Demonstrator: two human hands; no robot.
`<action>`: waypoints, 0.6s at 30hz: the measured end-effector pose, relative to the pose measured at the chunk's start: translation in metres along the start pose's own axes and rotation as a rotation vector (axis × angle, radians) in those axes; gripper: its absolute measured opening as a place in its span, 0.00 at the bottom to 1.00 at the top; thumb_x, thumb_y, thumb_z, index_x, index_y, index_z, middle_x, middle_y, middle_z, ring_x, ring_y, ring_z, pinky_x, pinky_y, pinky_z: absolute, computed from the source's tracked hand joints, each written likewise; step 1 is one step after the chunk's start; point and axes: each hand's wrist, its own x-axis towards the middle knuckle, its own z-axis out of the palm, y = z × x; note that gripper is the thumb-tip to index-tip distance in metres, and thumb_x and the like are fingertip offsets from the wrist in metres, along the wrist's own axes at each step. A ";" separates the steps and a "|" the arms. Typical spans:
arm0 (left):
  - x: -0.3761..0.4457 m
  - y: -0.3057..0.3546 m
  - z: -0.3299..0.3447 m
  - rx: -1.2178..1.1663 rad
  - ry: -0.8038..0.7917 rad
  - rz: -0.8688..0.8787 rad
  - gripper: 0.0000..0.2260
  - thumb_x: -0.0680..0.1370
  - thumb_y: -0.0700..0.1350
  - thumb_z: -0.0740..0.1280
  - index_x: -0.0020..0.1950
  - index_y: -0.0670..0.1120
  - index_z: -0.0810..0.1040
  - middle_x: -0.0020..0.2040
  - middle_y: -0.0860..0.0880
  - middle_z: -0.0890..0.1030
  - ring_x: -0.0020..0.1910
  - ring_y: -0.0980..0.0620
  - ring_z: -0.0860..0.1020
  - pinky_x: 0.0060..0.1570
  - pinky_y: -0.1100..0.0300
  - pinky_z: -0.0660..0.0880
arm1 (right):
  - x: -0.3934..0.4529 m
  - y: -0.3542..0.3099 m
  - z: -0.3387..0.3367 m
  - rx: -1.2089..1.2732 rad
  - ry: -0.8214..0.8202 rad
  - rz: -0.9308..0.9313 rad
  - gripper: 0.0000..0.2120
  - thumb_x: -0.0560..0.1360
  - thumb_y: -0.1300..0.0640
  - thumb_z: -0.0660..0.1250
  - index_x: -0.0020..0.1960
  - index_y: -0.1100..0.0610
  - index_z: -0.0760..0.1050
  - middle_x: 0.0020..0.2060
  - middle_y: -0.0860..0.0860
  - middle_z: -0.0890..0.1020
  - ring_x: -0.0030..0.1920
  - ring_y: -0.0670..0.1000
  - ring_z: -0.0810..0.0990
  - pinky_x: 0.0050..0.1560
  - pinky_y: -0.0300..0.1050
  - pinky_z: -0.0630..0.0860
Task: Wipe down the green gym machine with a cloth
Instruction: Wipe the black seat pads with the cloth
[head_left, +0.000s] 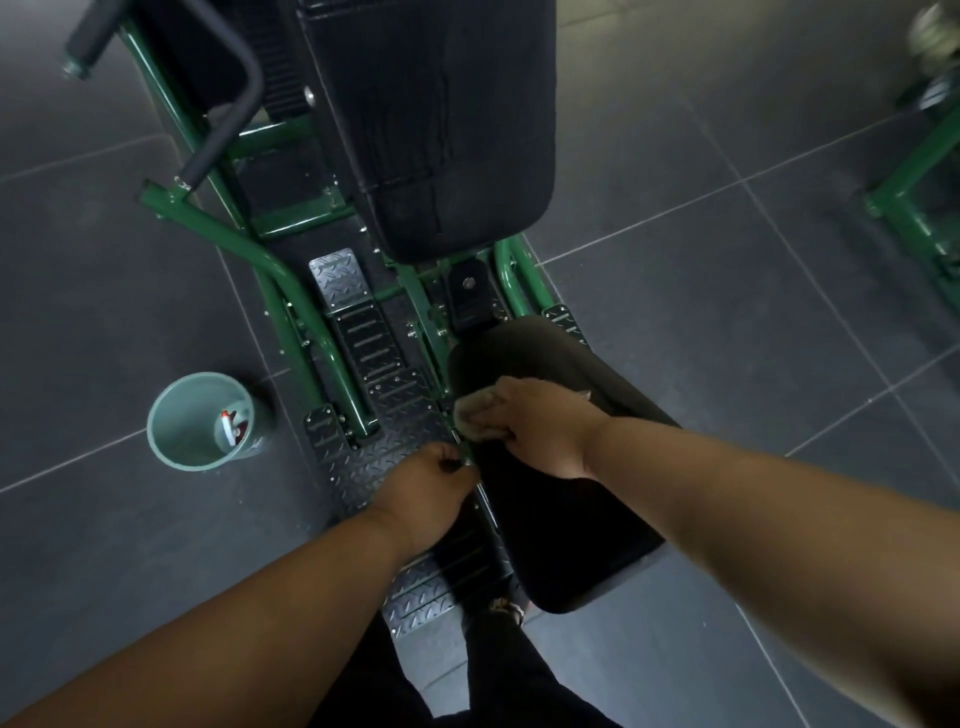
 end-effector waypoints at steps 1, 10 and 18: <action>0.000 0.000 0.001 -0.003 0.001 0.003 0.13 0.80 0.51 0.73 0.64 0.50 0.81 0.43 0.54 0.86 0.37 0.58 0.83 0.37 0.67 0.77 | 0.008 0.002 -0.006 -0.044 0.011 0.022 0.23 0.84 0.54 0.60 0.77 0.42 0.70 0.70 0.50 0.70 0.71 0.56 0.71 0.71 0.61 0.70; 0.002 0.001 -0.001 -0.001 -0.012 0.022 0.05 0.81 0.51 0.71 0.50 0.60 0.76 0.43 0.55 0.85 0.41 0.58 0.83 0.38 0.71 0.74 | 0.077 0.055 -0.038 -0.001 0.177 0.328 0.19 0.79 0.63 0.60 0.58 0.40 0.76 0.58 0.53 0.71 0.60 0.62 0.78 0.58 0.58 0.78; 0.003 0.005 0.011 -0.019 0.006 0.004 0.08 0.79 0.50 0.68 0.58 0.54 0.82 0.38 0.53 0.86 0.35 0.55 0.83 0.38 0.57 0.79 | 0.047 0.027 -0.025 -0.111 0.072 0.021 0.19 0.75 0.67 0.59 0.57 0.46 0.73 0.59 0.49 0.75 0.59 0.56 0.78 0.60 0.56 0.76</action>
